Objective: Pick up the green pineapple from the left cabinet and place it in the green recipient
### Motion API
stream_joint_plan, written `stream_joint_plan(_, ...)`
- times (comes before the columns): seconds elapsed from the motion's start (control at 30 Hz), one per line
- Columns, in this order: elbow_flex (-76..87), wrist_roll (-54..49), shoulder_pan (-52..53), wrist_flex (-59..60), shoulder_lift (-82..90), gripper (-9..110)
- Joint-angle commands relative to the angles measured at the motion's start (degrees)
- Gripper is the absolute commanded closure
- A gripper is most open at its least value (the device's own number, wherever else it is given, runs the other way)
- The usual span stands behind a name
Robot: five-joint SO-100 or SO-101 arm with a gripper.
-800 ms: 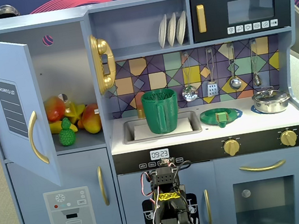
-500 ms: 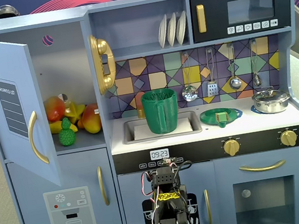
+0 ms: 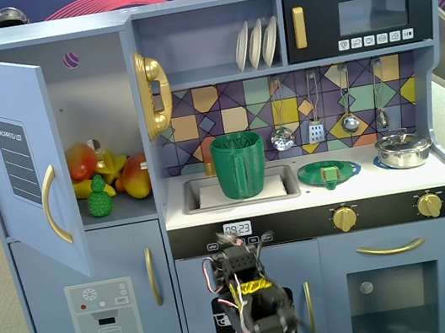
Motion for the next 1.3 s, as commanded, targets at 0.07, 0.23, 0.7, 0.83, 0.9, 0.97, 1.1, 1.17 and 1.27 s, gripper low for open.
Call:
stream_joint_plan(0.07,-11.95,-8.17,-10.37,-29.97,-9.32,101)
stream_joint_plan(0.23,-22.15,-15.29,-16.96,-38.41,-16.87,101)
stream_joint_plan(0.7,-38.50,-13.01,-22.41,-50.10,-33.31,74)
stream_joint_plan(0.83,-39.73,-9.32,-23.82,-55.99,-36.56,71)
stream_joint_plan(0.9,-40.34,-7.29,-24.17,-57.22,-37.71,70)
stream_joint_plan(0.97,-40.34,-5.63,-24.26,-59.06,-38.76,69)
stream_joint_plan(1.1,-39.90,-5.10,-23.29,-65.21,-42.28,69)
stream_joint_plan(1.17,-40.43,-4.75,-23.12,-67.76,-44.30,69)
stream_joint_plan(1.27,-41.84,-4.92,-22.85,-70.05,-47.81,70)
